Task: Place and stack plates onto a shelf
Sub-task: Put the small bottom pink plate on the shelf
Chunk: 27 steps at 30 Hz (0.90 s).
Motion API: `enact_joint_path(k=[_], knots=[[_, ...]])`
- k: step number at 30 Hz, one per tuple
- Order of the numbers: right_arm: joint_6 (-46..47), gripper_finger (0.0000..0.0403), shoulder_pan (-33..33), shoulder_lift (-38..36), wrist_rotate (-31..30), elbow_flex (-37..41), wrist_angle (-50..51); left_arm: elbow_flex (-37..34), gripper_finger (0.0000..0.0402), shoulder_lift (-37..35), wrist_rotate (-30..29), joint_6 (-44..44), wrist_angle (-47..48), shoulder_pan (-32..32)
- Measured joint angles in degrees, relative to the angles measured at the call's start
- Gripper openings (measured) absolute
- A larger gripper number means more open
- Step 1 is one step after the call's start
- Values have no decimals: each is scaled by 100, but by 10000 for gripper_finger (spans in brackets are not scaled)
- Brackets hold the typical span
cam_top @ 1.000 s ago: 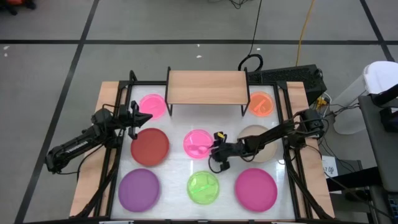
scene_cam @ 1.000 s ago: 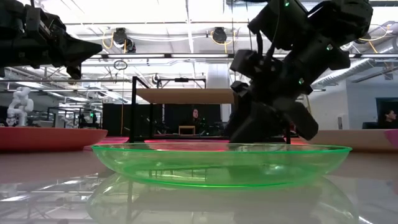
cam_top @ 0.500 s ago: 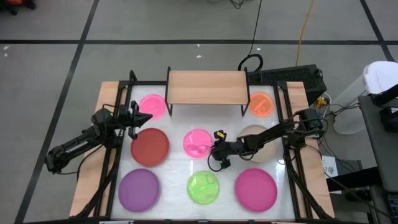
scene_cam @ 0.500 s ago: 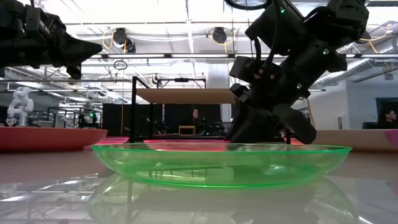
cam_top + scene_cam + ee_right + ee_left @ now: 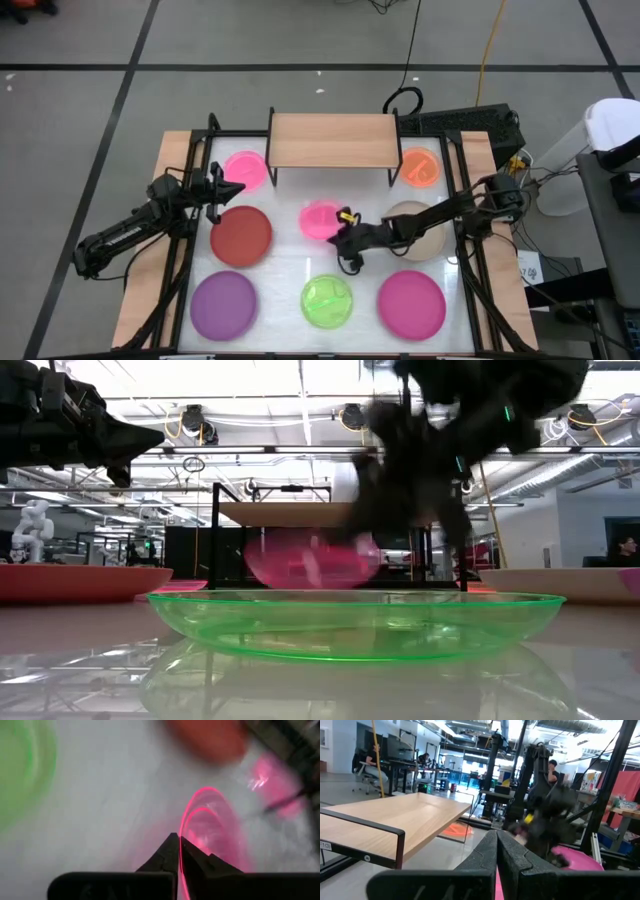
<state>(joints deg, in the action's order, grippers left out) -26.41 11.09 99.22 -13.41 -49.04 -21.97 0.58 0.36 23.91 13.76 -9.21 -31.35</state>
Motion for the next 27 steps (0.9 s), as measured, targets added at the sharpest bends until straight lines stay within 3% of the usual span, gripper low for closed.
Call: enact_joint_path(k=[8, 16, 21, 27], knots=[[-1152, 0, -153, -598, -176, -1190, -2, 0, 5, 0, 0, 0, -3, 0], [-1340, 0, -1400, -392, -261, -2217, 1083, 0, 5, 0, 1, 0, 2, 0], [-954, 0, -2142, -283, 297, -2297, 1210, 0, 5, 0, 1, 2, 3, 0], [-713, 0, -2545, -271, 942, -2299, 1018, 0, 5, 0, 1, 0, 3, 0]])
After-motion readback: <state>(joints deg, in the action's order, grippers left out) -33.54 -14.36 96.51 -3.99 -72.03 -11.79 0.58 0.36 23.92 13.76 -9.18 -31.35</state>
